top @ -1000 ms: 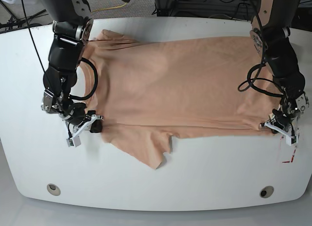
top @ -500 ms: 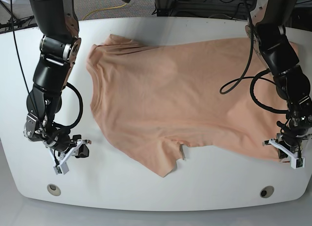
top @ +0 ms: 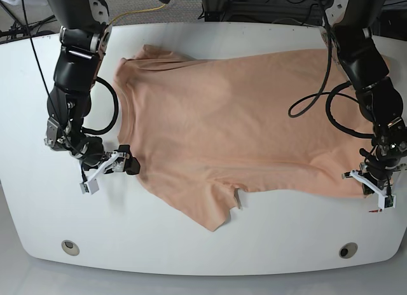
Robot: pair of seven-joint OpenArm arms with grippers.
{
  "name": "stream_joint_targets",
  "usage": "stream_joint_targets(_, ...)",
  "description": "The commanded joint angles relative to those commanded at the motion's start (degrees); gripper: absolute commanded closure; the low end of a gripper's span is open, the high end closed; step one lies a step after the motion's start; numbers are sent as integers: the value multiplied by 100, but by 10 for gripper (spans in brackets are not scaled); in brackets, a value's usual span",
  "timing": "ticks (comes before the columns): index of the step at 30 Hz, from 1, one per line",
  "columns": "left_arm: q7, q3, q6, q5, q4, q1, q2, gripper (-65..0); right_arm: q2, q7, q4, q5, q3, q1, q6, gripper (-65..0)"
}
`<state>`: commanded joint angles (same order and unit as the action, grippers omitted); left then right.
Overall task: Fold the T-shirt properly
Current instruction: 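Grasp the hem corners with both grippers and pull them apart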
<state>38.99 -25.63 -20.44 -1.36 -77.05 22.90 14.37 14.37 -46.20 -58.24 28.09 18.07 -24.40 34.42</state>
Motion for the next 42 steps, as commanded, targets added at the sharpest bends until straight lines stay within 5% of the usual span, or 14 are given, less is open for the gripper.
stream_joint_targets(8,9,0,0,0,0,0,0,-4,-396,0,0,-756,35,88,0,-523)
stream_joint_targets(17,18,-9,0,0,0,-105,0,-4,-598,9,-18,-835,0,176,0,-463)
stream_joint_targets(22,9,-9,0,0,0,-158,0,-4,-703,378,0,-844,0,167,0,-270)
stream_joint_targets(26,9,-9,0,0,0,-158,0,-4,-703,554,105,-844,-9,158,0,0)
stream_joint_targets(34,9,-9,0,0,-35,-158,0,-4,-607,545,-53,-835,0,70,0,0)
stream_joint_targets(42,44,44,0,9,-589,-97,-167,-4,-334,-62,-1178,-835,0,-97,0,0)
